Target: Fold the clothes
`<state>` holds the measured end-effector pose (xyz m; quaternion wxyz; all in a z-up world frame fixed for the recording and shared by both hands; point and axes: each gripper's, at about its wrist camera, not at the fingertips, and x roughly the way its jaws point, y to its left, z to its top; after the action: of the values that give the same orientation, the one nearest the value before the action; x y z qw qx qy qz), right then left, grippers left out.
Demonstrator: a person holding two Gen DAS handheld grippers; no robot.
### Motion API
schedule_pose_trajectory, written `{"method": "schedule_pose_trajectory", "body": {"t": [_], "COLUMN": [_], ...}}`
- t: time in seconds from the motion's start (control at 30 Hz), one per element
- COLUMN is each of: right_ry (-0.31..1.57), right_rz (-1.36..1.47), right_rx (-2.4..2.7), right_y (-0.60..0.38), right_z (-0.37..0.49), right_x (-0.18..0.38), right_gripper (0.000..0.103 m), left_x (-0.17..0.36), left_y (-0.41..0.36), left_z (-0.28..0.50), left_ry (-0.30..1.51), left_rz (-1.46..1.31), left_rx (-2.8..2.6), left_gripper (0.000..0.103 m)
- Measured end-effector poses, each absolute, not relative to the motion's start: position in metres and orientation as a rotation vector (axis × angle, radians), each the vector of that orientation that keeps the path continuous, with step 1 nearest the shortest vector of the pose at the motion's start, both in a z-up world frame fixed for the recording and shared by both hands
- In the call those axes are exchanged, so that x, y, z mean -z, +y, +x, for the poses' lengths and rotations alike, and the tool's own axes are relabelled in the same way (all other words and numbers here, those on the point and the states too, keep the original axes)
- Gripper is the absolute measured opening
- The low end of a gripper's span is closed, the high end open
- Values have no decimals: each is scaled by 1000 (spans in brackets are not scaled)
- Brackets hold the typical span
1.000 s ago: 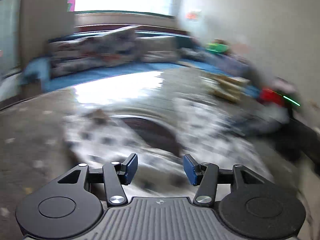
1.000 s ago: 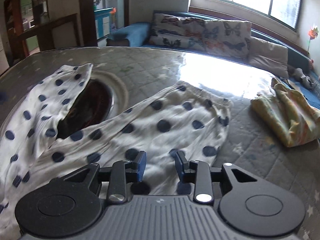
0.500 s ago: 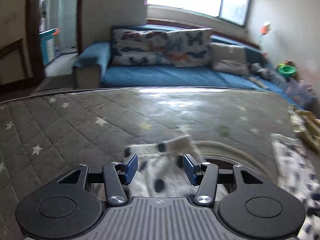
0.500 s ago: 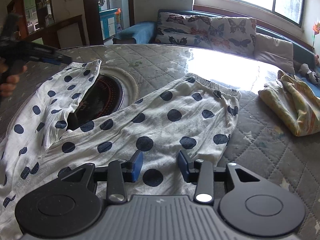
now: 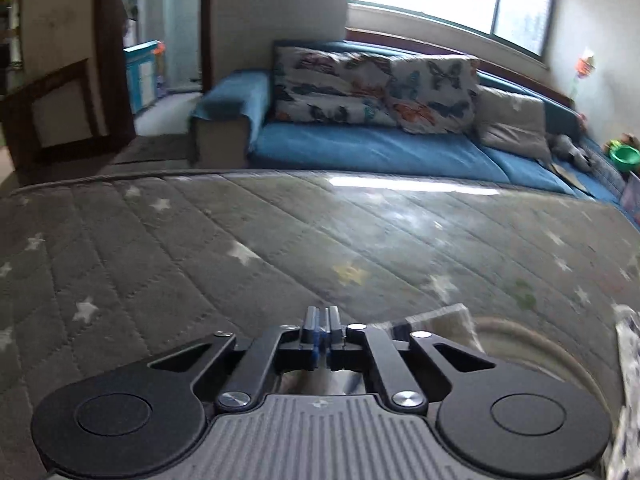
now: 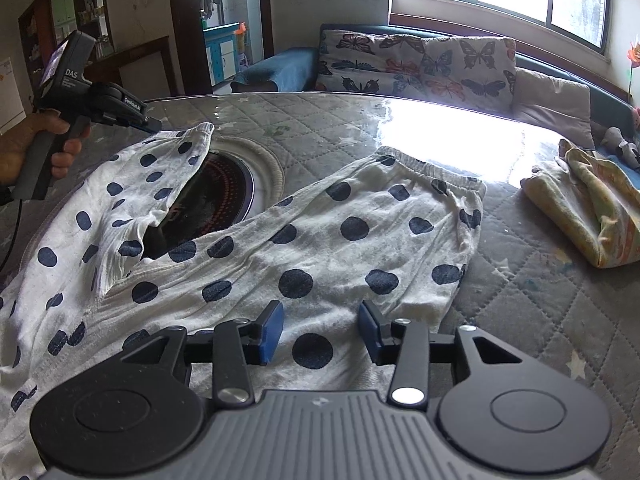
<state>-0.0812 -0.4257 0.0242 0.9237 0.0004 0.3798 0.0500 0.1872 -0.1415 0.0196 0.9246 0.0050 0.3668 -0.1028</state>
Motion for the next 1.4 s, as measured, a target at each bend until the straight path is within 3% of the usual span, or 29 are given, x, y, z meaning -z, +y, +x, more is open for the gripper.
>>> {"method": "schedule_pose_trajectory", "body": {"t": [0.1,0.2,0.27,0.3,0.47,0.5,0.57,0.63,0.73,0.93,1.0,1.07,1.4], "right_ry": [777,775,775,776,777,777,777,777,776,770,768,762,732], "right_rz": [4,5,6,1,-1,1,-1,0,1,-4,-4,-5,1], "right_rx": [-103,-104,-106,-105,-103,-103,-102,-103,-104,-102,-101,-102,-89], "right_y": [-425,-424,-423,-422,-421,-421,-421,-421,-421,-420,-420,-419,-410], "right_z": [-82,-83,-83,-83,-83,-83,-83,-83,-83,-83,-83,-84,-105], "right_x": [-24,-24,-24,-24,-25,-25,-25,-25,-25,-25,-26,-29,-40], "right_gripper": [43,45,48,48,49,49,49,49,49,49,49,49,49], "left_x": [-23,-25,-25,-24,-17,-15,-13,-14,-18,-15,-16,-19,-36], "left_y": [-127,-117,-120,-123,-132,-135,-138,-136,-127,-103,-97,-91,-73], "left_z": [189,184,181,181,185,185,184,183,182,190,188,182,103], "left_ry": [753,764,763,768,800,802,780,763,731,741,742,731,729], "left_rz": [-69,-153,-112,-98,-61,-45,-17,-29,-44,-99,-111,-113,-25], "left_rx": [217,307,311,313,325,325,307,292,219,138,136,127,198], "left_gripper": [2,18,41,42,40,37,16,9,8,10,14,26,31]}}
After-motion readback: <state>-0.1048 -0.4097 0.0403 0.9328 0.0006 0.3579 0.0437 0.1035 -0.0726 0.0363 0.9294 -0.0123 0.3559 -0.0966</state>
